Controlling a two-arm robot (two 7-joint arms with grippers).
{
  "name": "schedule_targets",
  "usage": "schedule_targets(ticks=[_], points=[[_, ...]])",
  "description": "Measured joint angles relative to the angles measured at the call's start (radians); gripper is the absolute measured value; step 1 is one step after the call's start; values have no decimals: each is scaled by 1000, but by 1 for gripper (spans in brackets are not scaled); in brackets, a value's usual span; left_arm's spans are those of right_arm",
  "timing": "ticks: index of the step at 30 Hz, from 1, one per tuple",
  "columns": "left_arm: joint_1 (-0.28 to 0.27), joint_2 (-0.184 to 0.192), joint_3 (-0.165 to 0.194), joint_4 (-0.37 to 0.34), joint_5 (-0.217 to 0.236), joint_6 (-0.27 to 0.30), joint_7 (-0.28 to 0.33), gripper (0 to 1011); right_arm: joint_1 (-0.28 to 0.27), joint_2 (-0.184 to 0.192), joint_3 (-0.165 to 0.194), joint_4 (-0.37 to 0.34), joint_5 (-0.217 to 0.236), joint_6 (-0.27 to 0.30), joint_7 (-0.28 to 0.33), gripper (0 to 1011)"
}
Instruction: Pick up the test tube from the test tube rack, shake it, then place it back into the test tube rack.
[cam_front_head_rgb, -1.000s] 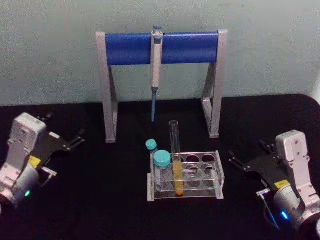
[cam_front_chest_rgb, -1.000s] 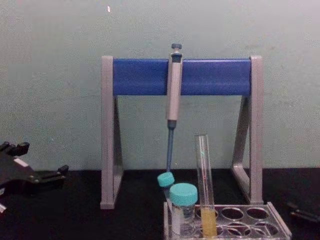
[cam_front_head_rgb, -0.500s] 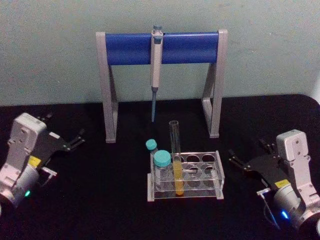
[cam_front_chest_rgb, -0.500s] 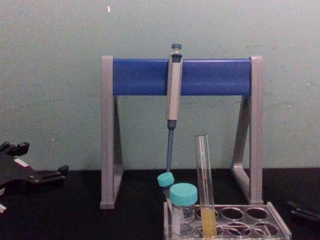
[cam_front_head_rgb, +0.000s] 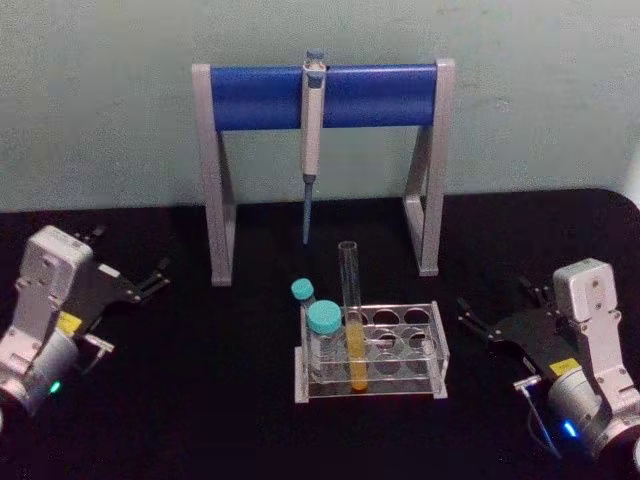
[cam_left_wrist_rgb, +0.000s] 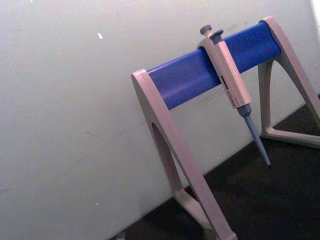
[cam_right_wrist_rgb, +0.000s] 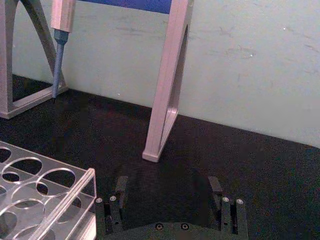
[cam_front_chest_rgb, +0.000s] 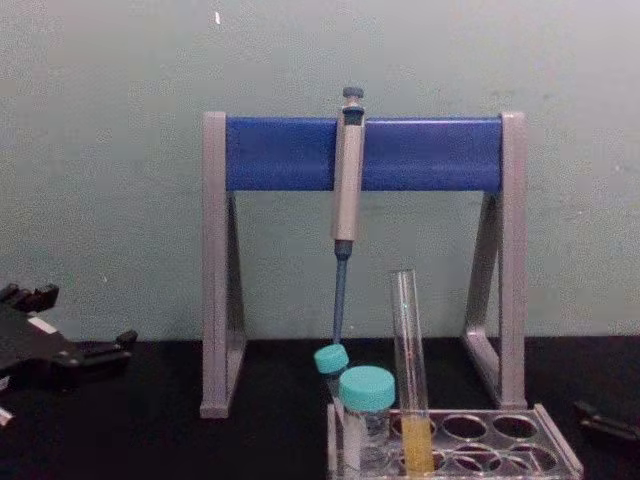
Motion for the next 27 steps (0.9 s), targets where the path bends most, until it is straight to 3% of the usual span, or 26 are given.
schedule_targets(ticks=[27], points=[[0,0,0,0,0,0,0,1001,0,0,0,0,0,0,0,1000]])
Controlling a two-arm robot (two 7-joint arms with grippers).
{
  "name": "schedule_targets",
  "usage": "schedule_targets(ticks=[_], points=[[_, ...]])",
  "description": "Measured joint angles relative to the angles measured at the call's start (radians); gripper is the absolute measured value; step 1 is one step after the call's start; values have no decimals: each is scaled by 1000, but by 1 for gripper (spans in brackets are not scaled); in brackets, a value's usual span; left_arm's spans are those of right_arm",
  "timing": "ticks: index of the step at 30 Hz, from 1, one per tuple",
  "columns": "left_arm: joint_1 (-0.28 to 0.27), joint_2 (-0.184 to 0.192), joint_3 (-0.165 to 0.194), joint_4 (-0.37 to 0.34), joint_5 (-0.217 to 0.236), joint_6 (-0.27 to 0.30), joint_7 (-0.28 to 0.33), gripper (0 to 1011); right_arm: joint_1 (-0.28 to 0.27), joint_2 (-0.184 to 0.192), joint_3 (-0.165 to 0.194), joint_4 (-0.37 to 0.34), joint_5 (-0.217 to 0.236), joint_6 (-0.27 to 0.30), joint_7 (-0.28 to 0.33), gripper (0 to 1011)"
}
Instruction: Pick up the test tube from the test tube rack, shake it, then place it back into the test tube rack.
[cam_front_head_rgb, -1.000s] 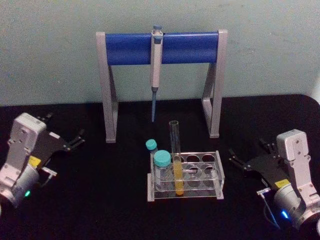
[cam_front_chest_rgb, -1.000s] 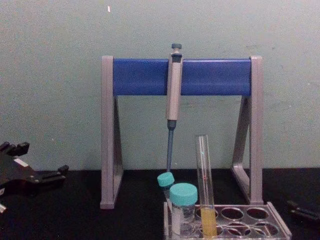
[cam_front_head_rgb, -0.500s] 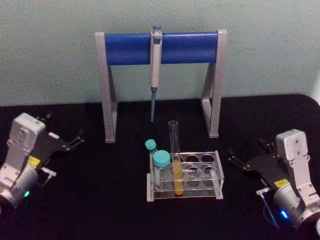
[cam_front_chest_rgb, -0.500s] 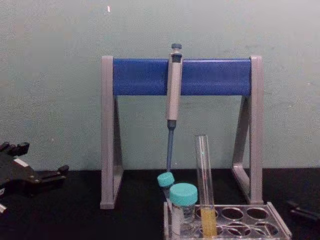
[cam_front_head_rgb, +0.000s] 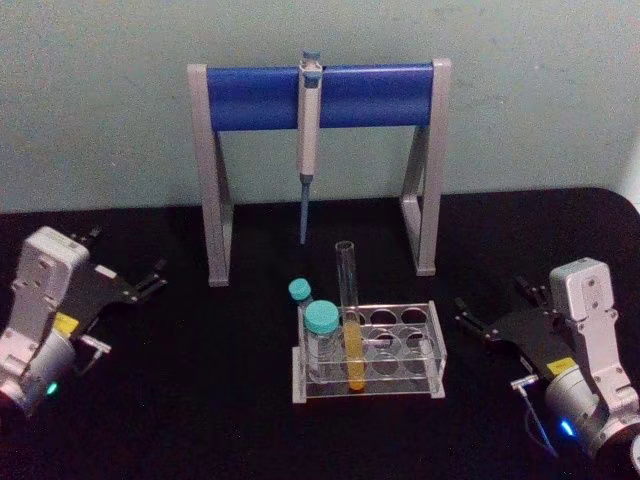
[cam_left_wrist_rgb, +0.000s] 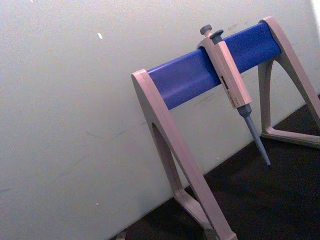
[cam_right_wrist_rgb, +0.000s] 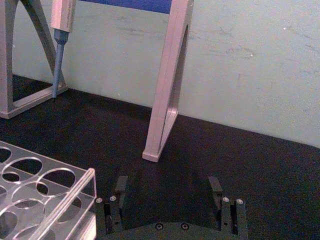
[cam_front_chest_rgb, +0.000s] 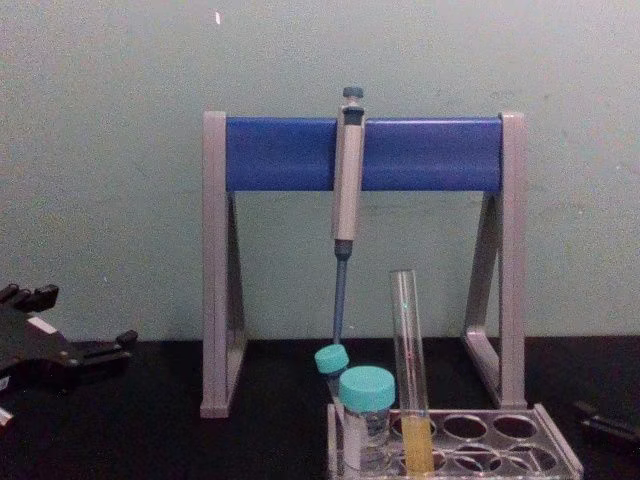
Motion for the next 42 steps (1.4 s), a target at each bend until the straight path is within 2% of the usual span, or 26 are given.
schedule_targets(ticks=[42], points=[[0,0,0,0,0,0,0,1001,0,0,0,0,0,0,0,1000]])
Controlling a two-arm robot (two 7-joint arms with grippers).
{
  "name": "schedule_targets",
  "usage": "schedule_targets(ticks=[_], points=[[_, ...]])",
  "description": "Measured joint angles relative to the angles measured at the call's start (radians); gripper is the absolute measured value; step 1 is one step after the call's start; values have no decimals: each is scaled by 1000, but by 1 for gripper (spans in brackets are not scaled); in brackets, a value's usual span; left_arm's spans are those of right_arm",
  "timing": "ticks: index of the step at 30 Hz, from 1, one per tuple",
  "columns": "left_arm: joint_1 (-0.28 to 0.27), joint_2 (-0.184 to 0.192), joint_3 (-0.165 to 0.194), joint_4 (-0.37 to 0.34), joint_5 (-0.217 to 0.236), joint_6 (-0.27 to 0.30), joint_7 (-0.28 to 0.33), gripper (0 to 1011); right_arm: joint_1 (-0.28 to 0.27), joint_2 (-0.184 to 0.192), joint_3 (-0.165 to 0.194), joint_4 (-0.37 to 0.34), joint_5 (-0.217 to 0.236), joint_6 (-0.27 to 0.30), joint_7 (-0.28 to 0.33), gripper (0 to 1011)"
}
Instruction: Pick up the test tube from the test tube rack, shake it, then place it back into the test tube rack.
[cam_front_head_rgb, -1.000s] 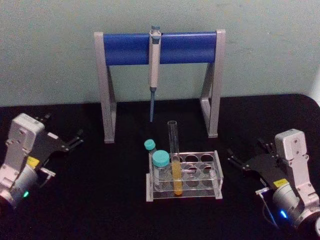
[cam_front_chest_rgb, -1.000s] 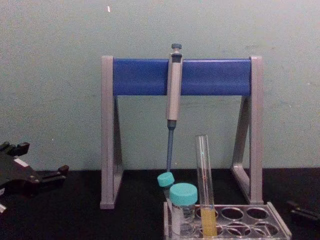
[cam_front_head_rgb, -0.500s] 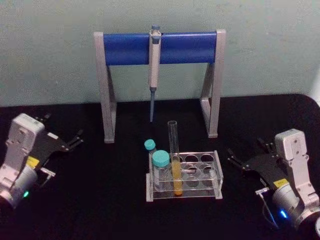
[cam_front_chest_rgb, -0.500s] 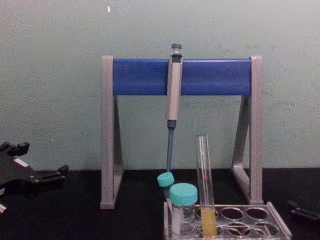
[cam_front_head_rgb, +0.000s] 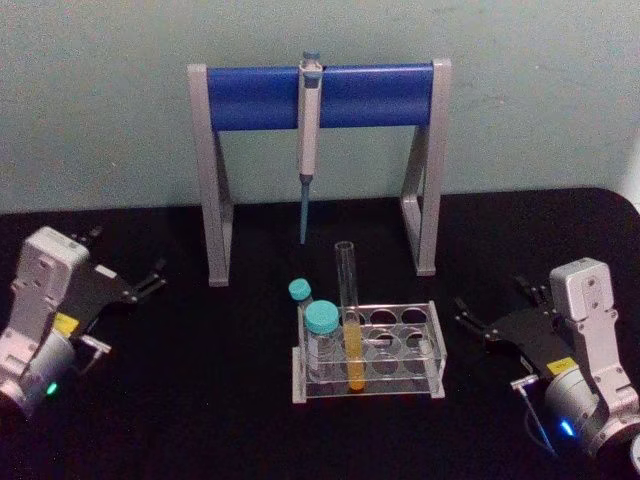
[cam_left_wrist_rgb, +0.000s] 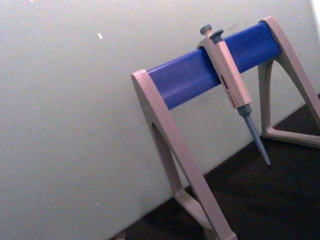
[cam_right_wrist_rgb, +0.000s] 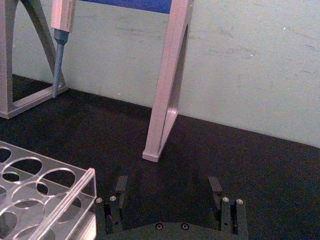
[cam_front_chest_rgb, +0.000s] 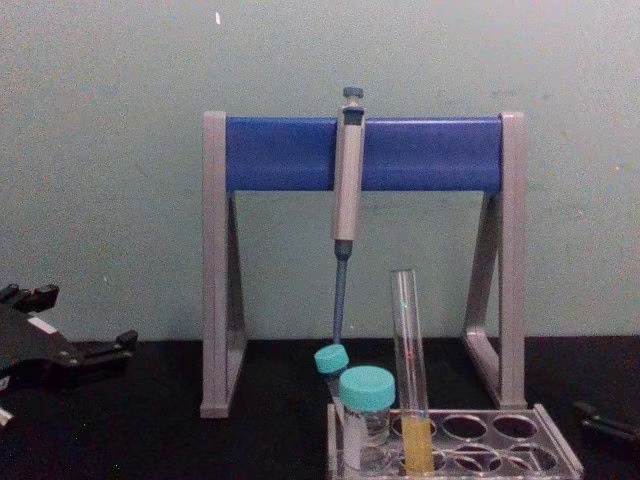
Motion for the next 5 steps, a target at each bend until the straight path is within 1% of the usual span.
schedule_targets(ticks=[5], points=[[0,0,0,0,0,0,0,1001,0,0,0,0,0,0,0,1000]])
